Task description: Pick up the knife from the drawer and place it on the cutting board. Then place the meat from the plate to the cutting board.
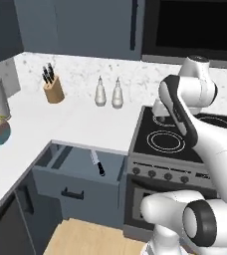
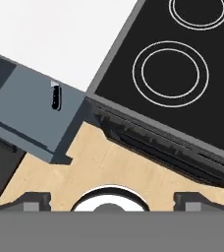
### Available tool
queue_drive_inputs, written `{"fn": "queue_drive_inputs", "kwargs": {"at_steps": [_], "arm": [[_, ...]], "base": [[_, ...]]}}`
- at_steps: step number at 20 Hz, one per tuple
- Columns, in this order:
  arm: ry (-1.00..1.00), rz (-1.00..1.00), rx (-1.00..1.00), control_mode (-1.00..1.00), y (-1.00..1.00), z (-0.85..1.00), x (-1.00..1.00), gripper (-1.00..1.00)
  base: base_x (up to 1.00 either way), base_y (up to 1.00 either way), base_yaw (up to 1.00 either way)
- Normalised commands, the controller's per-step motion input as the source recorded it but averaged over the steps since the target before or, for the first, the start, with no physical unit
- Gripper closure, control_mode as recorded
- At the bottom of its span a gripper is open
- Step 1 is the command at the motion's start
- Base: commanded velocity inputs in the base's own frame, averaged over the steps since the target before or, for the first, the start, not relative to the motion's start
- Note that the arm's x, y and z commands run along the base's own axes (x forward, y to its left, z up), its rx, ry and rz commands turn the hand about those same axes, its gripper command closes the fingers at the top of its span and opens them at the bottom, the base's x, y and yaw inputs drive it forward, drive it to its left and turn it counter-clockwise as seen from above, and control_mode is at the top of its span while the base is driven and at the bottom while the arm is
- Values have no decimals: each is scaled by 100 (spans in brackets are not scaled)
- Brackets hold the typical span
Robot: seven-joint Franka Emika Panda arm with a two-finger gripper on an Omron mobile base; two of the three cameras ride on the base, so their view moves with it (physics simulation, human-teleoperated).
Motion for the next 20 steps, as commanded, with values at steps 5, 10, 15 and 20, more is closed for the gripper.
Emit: {"fn": "queue_drive_inputs", "kwargs": {"at_steps": [5, 10, 15, 20], "arm": [[0, 0, 0, 100, 0, 0, 0, -100], [0, 0, 0, 100, 0, 0, 0, -100], [0, 0, 0, 100, 0, 0, 0, -100], [0, 0, 0, 100, 0, 0, 0, -100]], "base": [[15, -1, 84], [0, -10, 78], [6, -24, 58], [38, -8, 45]]}}
